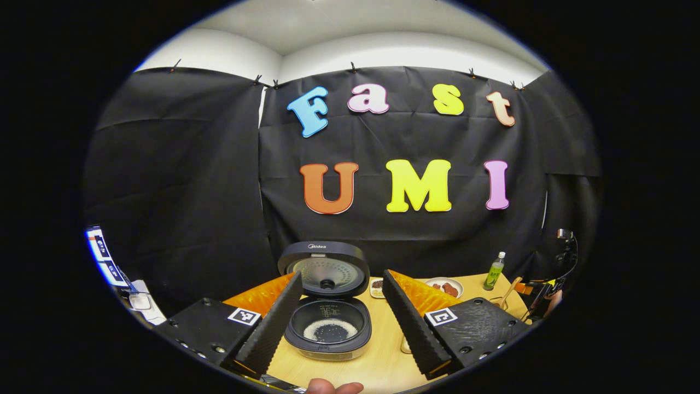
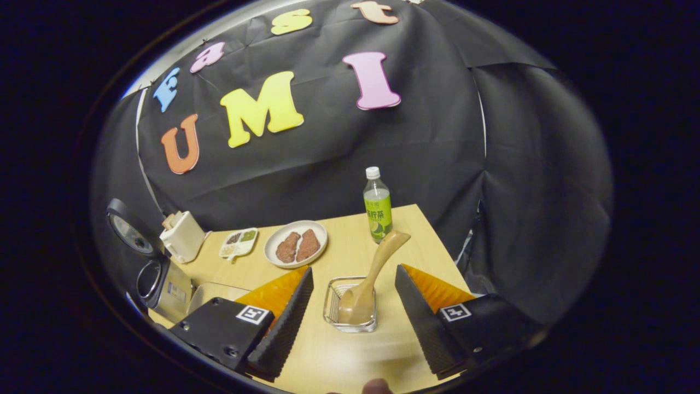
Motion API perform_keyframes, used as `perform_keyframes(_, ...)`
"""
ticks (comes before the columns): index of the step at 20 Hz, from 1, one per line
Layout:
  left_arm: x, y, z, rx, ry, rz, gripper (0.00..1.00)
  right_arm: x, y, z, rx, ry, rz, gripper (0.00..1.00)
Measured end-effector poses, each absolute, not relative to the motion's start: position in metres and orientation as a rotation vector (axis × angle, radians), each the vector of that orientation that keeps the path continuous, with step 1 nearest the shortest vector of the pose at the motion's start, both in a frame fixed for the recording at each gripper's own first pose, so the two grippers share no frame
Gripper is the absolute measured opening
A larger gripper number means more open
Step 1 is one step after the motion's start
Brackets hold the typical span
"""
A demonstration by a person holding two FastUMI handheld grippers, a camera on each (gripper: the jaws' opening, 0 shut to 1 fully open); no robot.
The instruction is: Close the left gripper, press the button to open the rice cooker; take a wooden spoon from the chopstick holder with the right hand, scoop a spoonful of rice and pour it into the rice cooker, then put the wooden spoon back into the chopstick holder.
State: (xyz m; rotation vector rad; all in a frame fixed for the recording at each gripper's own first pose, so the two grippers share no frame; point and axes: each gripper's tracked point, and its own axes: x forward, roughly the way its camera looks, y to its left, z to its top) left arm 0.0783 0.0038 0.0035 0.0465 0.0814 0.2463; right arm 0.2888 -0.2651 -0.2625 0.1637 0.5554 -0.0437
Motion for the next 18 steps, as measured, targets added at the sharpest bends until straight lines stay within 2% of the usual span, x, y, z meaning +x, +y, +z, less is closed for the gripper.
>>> perform_keyframes(1, 0.079, 0.004, 0.003, 0.043, 0.081, 0.258, 0.94, 0.296, -0.266, -0.272, 0.168, 0.573, -0.033, 0.98)
perform_keyframes(2, 0.081, 0.005, 0.005, 0.042, 0.078, 0.269, 0.94, 0.302, -0.268, -0.281, 0.174, 0.593, -0.025, 0.92)
perform_keyframes(3, 0.082, 0.005, 0.005, 0.042, 0.078, 0.279, 0.94, 0.307, -0.271, -0.289, 0.173, 0.609, -0.023, 0.92)
perform_keyframes(4, 0.083, 0.005, 0.002, 0.044, 0.081, 0.287, 0.94, 0.313, -0.274, -0.296, 0.17, 0.624, -0.02, 0.97)
perform_keyframes(9, 0.088, -0.003, -0.006, 0.037, 0.103, 0.3, 0.94, 0.337, -0.285, -0.323, 0.215, 0.668, -0.009, 0.93)
perform_keyframes(13, 0.089, -0.002, -0.008, 0.053, 0.117, 0.307, 0.94, 0.354, -0.285, -0.334, 0.24, 0.689, 0.024, 0.82)
perform_keyframes(15, 0.089, -0.001, -0.01, 0.054, 0.121, 0.313, 0.94, 0.359, -0.284, -0.337, 0.241, 0.699, 0.037, 0.63)
perform_keyframes(16, 0.089, 0.001, -0.011, 0.053, 0.124, 0.318, 0.94, 0.359, -0.281, -0.336, 0.242, 0.7, 0.046, 0.56)
perform_keyframes(17, 0.089, 0.002, -0.013, 0.051, 0.131, 0.323, 0.94, 0.359, -0.279, -0.336, 0.244, 0.698, 0.048, 0.53)
perform_keyframes(18, 0.088, 0.002, -0.015, 0.05, 0.138, 0.326, 0.94, 0.359, -0.279, -0.335, 0.253, 0.698, 0.048, 0.42)
